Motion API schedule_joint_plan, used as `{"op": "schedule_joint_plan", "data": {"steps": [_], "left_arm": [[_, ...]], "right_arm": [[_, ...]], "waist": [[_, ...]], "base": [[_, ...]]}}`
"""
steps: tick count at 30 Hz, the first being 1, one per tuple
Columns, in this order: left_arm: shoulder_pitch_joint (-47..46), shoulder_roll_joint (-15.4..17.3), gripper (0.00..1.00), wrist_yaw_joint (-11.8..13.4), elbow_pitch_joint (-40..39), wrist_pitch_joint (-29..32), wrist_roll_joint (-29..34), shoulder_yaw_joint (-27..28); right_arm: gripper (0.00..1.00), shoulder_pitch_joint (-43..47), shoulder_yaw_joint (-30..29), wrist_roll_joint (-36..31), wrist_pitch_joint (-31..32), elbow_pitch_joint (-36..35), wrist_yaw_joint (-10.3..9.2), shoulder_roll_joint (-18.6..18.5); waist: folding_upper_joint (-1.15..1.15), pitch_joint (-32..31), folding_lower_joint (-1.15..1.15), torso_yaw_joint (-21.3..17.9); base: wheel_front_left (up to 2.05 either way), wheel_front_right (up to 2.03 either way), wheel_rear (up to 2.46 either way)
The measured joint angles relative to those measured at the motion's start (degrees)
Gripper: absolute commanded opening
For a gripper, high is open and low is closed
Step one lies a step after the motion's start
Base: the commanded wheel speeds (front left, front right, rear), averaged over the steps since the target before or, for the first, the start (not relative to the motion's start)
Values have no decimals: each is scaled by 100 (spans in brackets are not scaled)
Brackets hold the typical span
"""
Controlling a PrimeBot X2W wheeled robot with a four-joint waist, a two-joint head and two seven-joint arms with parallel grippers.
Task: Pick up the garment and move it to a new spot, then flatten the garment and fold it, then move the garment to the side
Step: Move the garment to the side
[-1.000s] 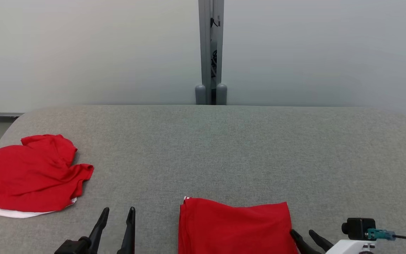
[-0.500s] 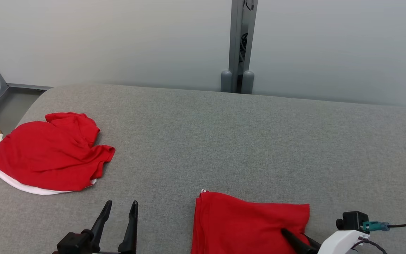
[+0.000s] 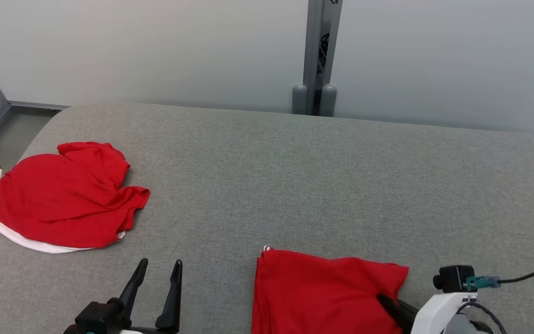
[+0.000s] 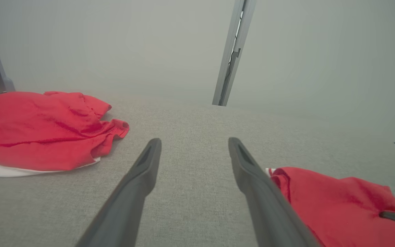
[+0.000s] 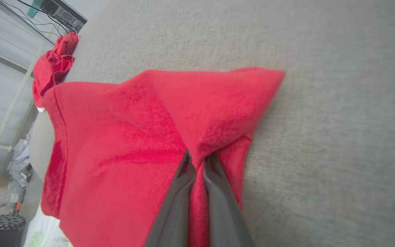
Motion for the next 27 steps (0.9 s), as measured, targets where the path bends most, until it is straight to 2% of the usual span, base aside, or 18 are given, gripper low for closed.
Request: {"op": "schedule_joint_plan", "data": {"steps": [4,11,19,25,27], "left_arm": [[-66,-1,100,15,-63,1,-30,-38],[-790,-1,100,32,-220,-1,-191,-300],[-1521,-7,100,25,-380,1,-316,-570],[-1697,-2,100,29,-461,1,-325,-597],[-1777,-7,100,22,-478,0,-311,-610]], "right_arm": [[0,-421,471,-427,-147,13,0,-353],[0,-1454,1058,-1117,-292,4,1,-1265],[0,-2155,1061,-1113,-378,245,2,-2207],[0,-2470,867,-1167,-533,891,2,-2708],[0,-2664,736,-1310,-642,1381,2,-2847]], "waist": [[0,122,0,-186],[0,758,0,-493],[0,1607,0,-909],[0,2091,0,-1155],[0,2271,0,-1225]], "base": [[0,0,0],[0,0,0],[0,0,0],[0,0,0],[0,0,0]]}}
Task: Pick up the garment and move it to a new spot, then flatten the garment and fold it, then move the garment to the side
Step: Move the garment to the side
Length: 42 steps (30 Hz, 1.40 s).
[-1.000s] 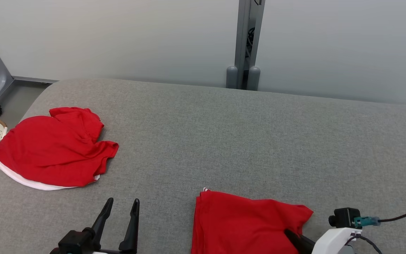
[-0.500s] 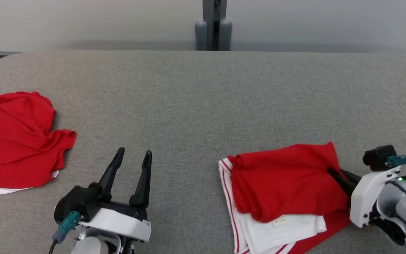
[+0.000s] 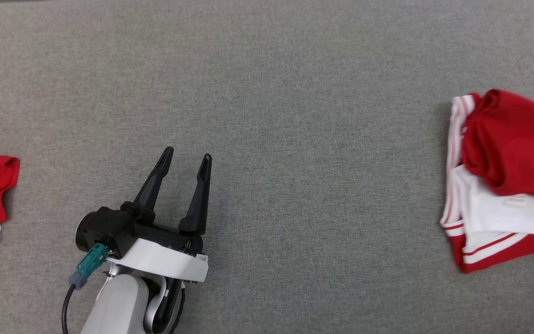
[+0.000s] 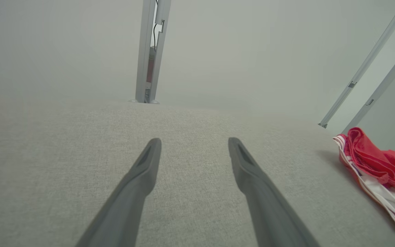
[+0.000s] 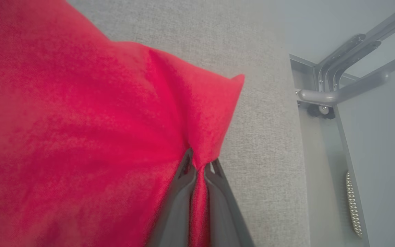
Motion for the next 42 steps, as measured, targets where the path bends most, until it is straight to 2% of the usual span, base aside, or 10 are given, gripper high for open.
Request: {"op": "schedule_joint_plan", "data": {"steps": [4,11,20,21,22,23,29,37,38,42], "left_arm": [[-66,3,100,-31,-15,1,46,41],[-112,2,100,-74,-45,0,103,111],[-193,4,100,-108,-51,0,127,137],[-193,3,100,-109,-51,0,133,145],[-193,5,100,-114,-48,0,135,156],[-192,5,100,-119,-46,0,137,165],[-91,3,100,-125,41,0,71,145],[210,3,100,-55,58,0,-44,177],[316,4,100,-26,53,0,-68,185],[492,2,100,29,8,0,-90,235]], "right_arm": [[0,-417,-210,-448,-296,899,0,-14],[0,-1174,-483,-1133,-781,2170,0,238],[0,-1374,-802,-1573,-924,2369,-1,393],[25,-1377,-887,-1574,-929,2370,-1,391],[67,-1374,-964,-1596,-929,2371,-1,391],[100,-1366,-1020,-1651,-929,2372,-1,387],[100,-1158,-1580,-2093,-755,2379,-1,434],[100,-1193,-2003,-2513,-989,2372,-1,1335],[100,-1156,-2101,-2529,-1001,2283,-1,1602],[100,-857,-2520,-2633,-1035,1522,-1,1889]], "waist": [[0,235,0,-16],[0,494,0,22],[0,661,0,137],[0,671,0,150],[0,676,0,160],[0,676,0,166],[0,410,0,200],[0,-338,0,193],[0,-544,0,182],[0,-969,0,151]], "base": [[0,0,0],[0,0,0],[0,0,0],[0,0,0],[0,0,0],[0,0,0],[0,0,0],[0,0,0],[0,0,0],[0,0,0]]}}
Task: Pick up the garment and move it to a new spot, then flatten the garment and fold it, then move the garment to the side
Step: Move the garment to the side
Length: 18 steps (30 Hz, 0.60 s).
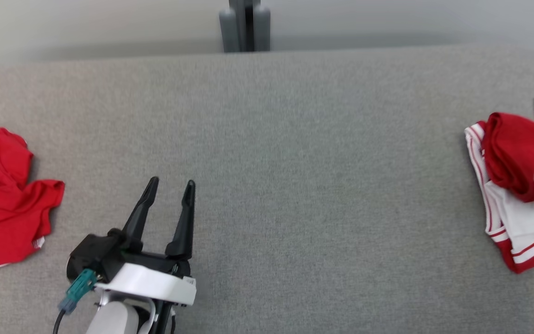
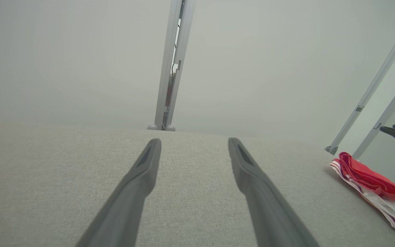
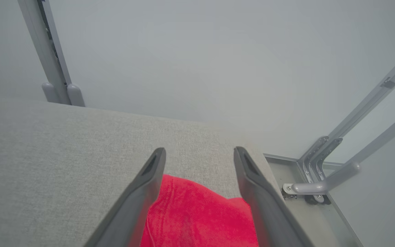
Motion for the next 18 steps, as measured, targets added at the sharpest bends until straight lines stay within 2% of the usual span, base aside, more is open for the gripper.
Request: {"op": "schedule_joint_plan", "data": {"steps": [10,14,18], "left_arm": [[539,2,100,158,-71,0,-147,245],[637,2,100,201,-96,0,-175,298],[803,3,100,240,-105,0,-189,367]], "right_arm": [[100,1979,-1407,-733,1,-2692,0,899],[100,2693,-1867,-1072,1,-3609,0,1308],[100,3382,-2083,-1362,1,-4325,-1,1731]], "waist": [[0,-1017,0,-79],[0,-1276,0,-99],[0,-1444,0,-98]], "base": [[0,0,0],[0,0,0],[0,0,0]]}}
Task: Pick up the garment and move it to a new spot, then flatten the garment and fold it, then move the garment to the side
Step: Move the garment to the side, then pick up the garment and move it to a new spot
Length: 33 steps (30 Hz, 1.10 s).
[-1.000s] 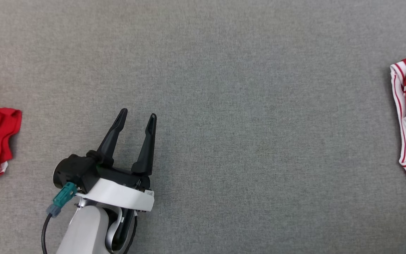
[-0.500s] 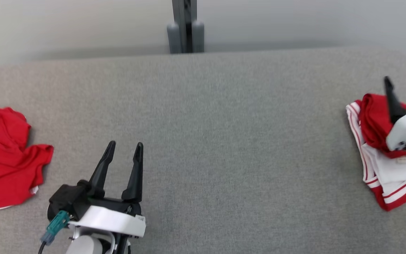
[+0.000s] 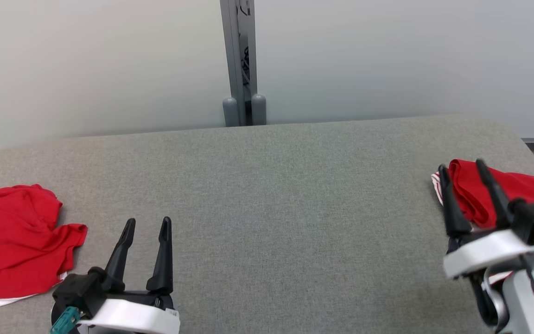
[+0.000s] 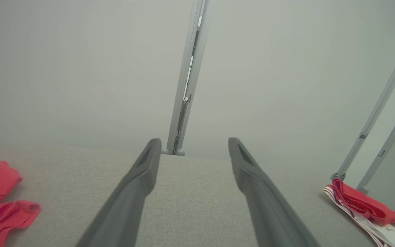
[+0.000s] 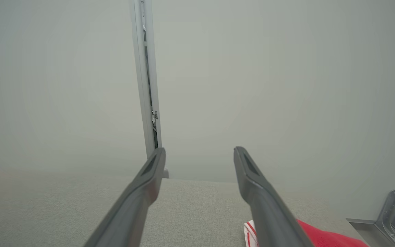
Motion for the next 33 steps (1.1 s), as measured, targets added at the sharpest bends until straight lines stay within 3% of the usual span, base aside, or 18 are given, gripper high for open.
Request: {"op": "schedule_joint_plan", "data": {"steps": [10,19,33], "left_arm": [[318,-2,100,142,-9,0,-18,120],[478,-2,100,263,-42,0,58,118],[554,-2,100,256,113,0,183,14]], "right_arm": [[100,1295,-279,-307,-1,-858,0,561],[100,1688,-299,-399,-1,-1010,0,655],[100,1678,-321,-281,-1,-1021,0,666]], "waist": [[0,-280,0,74],[0,-363,0,174],[0,-390,0,173]], "base": [[0,0,0],[0,0,0],[0,0,0]]}}
